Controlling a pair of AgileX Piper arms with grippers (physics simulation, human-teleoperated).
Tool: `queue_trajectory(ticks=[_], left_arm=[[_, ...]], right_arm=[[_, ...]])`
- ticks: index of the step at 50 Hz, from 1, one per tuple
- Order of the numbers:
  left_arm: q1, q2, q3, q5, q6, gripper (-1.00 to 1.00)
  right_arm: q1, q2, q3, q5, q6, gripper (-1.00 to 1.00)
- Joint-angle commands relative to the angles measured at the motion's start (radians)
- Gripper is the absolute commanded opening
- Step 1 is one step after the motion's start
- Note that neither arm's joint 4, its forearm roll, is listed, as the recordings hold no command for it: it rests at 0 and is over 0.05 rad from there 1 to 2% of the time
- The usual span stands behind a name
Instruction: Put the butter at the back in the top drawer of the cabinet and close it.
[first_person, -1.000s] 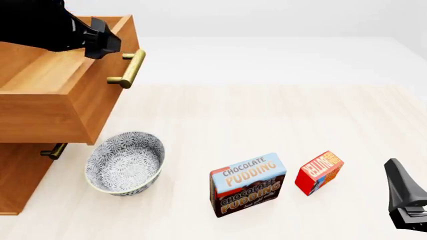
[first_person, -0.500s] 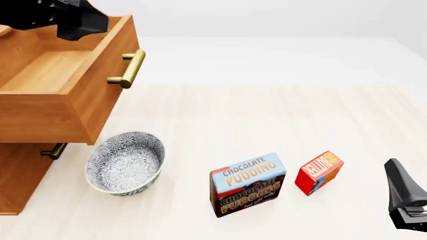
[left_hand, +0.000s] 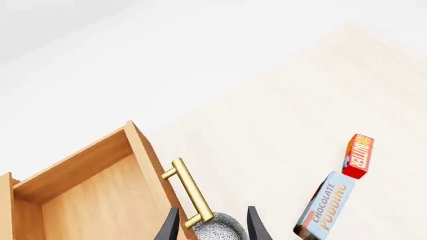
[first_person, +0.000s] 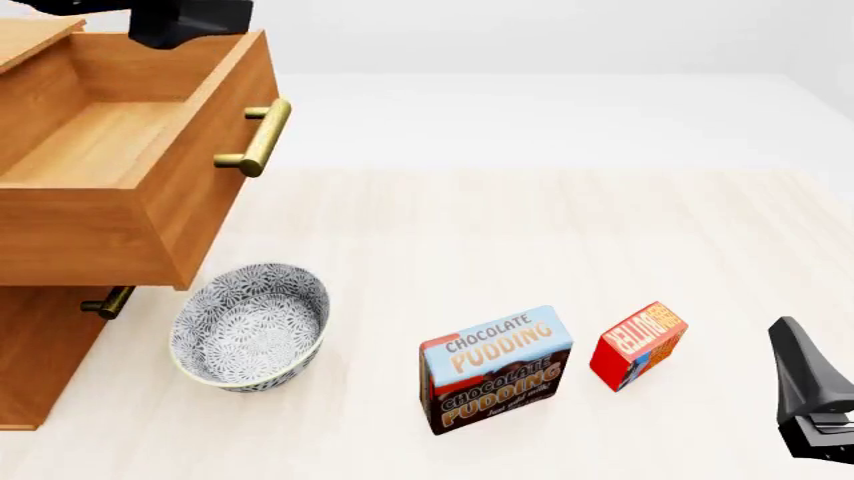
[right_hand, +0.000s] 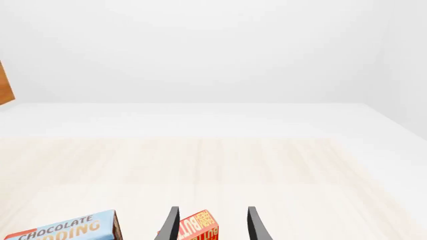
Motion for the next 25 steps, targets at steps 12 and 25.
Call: queue_trajectory(ticks=[12, 25], left_arm=[[-0.096, 0.085, -0.032, -0.037, 0.05, 1.0], [-0.128, 0.118, 0.008, -0.078, 0.063, 1.0]], right_arm=[[0.0, 0.0, 0.0, 0.0, 0.0, 1.0], [0.0, 0.0, 0.0, 0.0, 0.0, 1.0]])
